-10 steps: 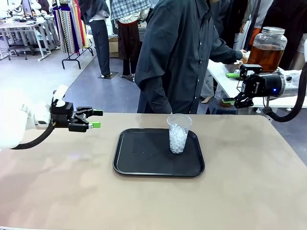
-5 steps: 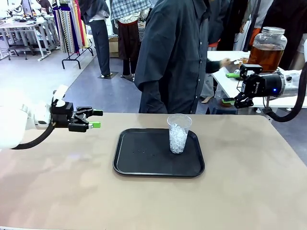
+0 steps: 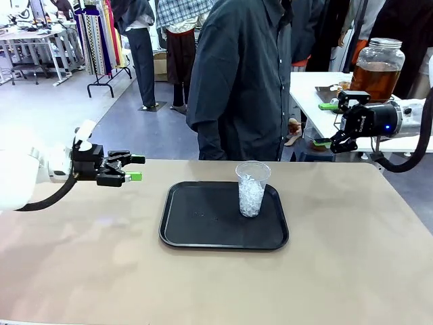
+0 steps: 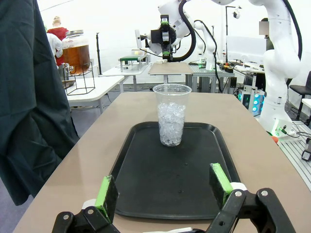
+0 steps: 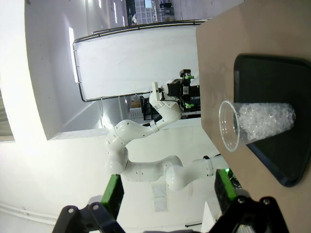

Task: Pour the drink into the iced cup.
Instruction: Pick up the iced cup indicated by the human and present it to them.

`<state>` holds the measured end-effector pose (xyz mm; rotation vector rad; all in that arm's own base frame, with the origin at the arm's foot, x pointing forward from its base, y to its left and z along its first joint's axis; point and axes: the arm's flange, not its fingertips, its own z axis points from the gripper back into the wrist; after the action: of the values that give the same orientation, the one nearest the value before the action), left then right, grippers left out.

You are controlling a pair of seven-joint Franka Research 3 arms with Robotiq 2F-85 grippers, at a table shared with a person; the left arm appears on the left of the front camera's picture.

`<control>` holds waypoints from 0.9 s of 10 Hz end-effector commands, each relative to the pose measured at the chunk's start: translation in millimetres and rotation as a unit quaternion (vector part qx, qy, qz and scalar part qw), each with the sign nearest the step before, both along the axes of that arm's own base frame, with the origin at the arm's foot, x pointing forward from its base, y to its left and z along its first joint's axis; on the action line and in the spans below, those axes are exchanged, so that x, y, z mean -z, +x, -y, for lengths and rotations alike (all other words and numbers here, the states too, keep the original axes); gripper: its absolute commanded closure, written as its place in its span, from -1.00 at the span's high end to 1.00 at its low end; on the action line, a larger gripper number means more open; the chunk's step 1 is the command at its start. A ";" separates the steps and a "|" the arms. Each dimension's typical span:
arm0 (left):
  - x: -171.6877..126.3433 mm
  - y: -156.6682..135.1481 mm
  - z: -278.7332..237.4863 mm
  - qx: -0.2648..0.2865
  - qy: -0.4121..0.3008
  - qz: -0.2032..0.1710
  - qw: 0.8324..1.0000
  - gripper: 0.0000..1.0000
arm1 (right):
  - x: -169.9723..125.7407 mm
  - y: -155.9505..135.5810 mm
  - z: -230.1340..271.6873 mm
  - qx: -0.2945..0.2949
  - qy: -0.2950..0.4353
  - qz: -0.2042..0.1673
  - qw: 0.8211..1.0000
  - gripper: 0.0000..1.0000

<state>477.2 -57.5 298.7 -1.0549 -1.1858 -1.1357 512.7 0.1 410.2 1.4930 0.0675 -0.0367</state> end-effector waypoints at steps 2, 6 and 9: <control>-1.2 1.1 1.3 -0.001 0.003 0.000 1.000 1.00 | -1.7 0.2 -0.5 0.001 -0.001 0.002 1.000 1.00; -1.2 1.1 1.3 -0.001 0.003 0.000 1.000 1.00 | -1.7 0.2 -0.5 0.001 -0.001 0.002 1.000 1.00; -1.2 1.1 1.3 -0.001 0.003 0.000 1.000 1.00 | -1.7 0.2 -0.5 0.001 -0.001 0.002 1.000 1.00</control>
<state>477.2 -57.5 298.7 -1.0549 -1.1858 -1.1357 512.7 0.1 410.2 1.4930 0.0675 -0.0367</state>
